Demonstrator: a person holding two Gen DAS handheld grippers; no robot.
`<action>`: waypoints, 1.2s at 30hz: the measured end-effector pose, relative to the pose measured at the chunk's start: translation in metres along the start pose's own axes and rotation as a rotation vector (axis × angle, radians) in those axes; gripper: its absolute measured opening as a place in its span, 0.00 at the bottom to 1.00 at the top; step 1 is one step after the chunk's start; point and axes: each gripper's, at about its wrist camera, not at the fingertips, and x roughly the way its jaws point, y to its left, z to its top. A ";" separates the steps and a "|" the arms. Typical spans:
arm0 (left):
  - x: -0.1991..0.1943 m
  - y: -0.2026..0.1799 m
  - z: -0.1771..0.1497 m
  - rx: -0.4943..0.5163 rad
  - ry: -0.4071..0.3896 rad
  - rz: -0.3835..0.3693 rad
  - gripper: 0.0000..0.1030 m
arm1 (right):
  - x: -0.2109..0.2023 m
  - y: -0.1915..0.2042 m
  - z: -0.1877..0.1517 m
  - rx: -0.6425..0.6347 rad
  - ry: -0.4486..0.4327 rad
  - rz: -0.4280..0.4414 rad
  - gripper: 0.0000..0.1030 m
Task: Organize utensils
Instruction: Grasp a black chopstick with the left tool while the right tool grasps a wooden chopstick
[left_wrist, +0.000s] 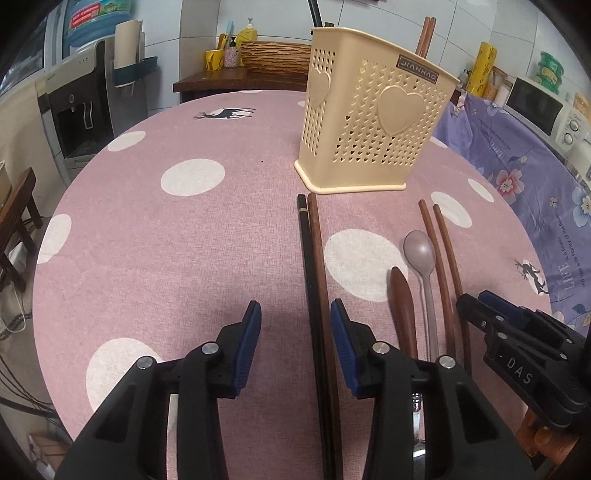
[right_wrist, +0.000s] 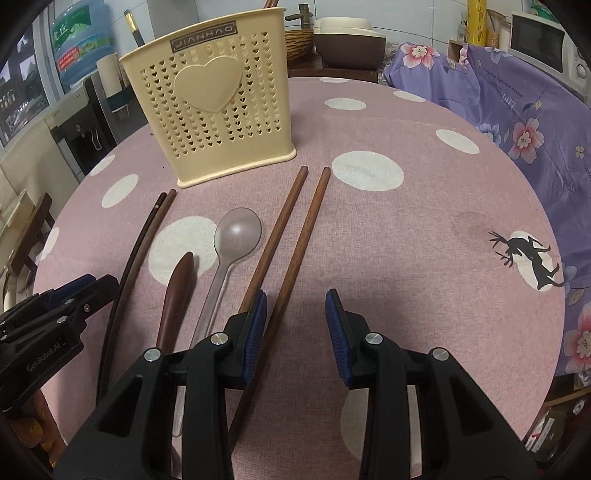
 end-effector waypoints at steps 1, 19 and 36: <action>0.001 0.000 -0.001 0.000 0.003 0.005 0.37 | 0.000 0.000 0.000 -0.002 0.001 -0.004 0.33; 0.002 0.013 0.003 0.005 0.005 0.069 0.35 | -0.003 -0.026 0.007 0.033 -0.011 -0.056 0.33; 0.025 0.002 0.045 0.002 0.009 0.017 0.35 | 0.028 -0.051 0.068 0.171 0.010 -0.018 0.33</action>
